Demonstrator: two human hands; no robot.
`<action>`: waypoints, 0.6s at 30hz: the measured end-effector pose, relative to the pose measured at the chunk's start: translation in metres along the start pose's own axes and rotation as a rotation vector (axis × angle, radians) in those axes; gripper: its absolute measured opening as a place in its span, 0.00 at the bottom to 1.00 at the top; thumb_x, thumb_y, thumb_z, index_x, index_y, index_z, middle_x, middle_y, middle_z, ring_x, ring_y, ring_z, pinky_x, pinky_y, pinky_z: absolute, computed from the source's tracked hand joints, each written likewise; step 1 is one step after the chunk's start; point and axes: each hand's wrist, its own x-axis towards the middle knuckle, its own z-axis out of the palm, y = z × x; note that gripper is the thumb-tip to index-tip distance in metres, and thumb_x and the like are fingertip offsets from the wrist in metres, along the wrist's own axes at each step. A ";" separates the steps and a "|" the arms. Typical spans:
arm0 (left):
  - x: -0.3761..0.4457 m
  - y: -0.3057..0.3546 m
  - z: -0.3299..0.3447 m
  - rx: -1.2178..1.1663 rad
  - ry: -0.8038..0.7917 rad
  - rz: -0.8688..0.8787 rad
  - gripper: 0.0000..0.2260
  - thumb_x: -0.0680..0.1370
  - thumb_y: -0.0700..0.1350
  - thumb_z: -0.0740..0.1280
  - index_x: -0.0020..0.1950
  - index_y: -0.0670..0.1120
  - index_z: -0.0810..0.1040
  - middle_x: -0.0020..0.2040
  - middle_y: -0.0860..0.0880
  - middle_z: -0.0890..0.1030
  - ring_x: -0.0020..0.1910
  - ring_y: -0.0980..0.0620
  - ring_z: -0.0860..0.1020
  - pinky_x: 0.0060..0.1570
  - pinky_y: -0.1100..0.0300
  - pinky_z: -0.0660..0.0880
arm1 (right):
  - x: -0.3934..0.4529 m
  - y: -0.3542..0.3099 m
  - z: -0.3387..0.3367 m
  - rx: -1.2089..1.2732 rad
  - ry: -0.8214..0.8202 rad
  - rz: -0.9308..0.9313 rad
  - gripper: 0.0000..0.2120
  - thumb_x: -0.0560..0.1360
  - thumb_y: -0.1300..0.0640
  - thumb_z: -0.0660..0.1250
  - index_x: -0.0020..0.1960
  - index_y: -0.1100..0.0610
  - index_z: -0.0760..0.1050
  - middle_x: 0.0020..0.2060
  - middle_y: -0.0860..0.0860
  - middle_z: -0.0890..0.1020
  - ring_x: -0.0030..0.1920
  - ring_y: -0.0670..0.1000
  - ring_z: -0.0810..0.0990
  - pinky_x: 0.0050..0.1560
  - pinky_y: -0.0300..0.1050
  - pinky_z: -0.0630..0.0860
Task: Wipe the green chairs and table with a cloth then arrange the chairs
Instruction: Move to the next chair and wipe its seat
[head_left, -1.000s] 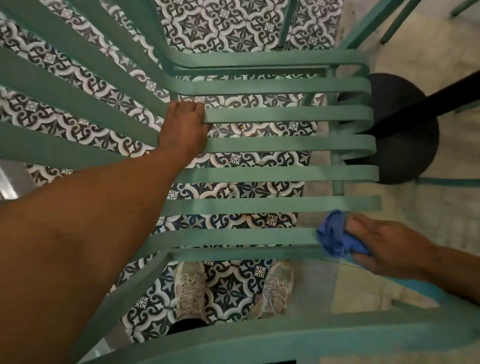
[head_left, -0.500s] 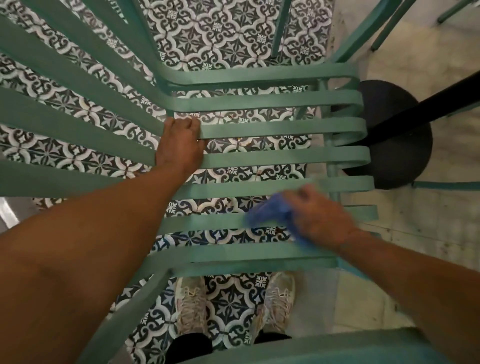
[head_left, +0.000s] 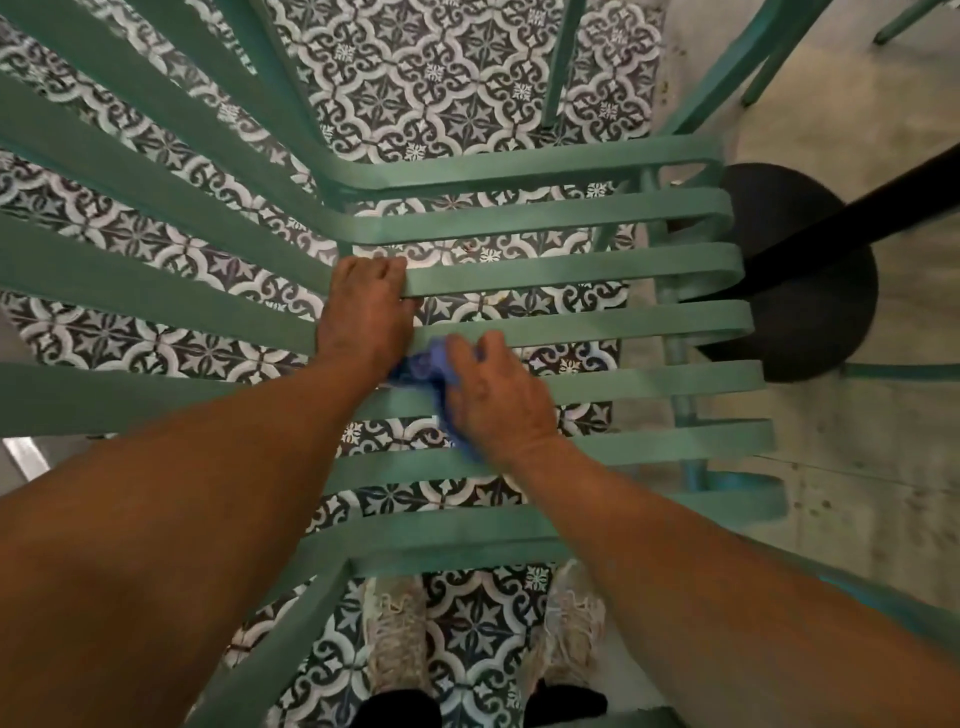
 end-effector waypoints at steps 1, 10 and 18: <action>-0.001 0.001 -0.001 -0.006 0.003 -0.013 0.16 0.78 0.48 0.65 0.62 0.41 0.74 0.57 0.39 0.78 0.58 0.38 0.70 0.62 0.48 0.65 | -0.009 0.034 -0.008 -0.064 -0.004 0.052 0.20 0.78 0.45 0.47 0.63 0.53 0.67 0.48 0.55 0.69 0.37 0.51 0.70 0.29 0.46 0.75; -0.007 0.008 -0.010 -0.026 0.029 0.010 0.19 0.80 0.47 0.63 0.67 0.38 0.71 0.60 0.38 0.76 0.62 0.40 0.69 0.67 0.50 0.59 | -0.016 0.118 -0.064 0.011 0.392 0.855 0.17 0.77 0.50 0.57 0.60 0.58 0.71 0.55 0.62 0.73 0.50 0.64 0.76 0.39 0.48 0.67; -0.003 0.002 -0.001 -0.042 0.010 -0.023 0.11 0.76 0.41 0.66 0.57 0.39 0.78 0.53 0.38 0.79 0.58 0.38 0.70 0.57 0.48 0.69 | 0.139 -0.005 -0.012 0.046 0.135 0.167 0.17 0.79 0.52 0.59 0.66 0.54 0.69 0.56 0.59 0.72 0.52 0.59 0.75 0.39 0.47 0.66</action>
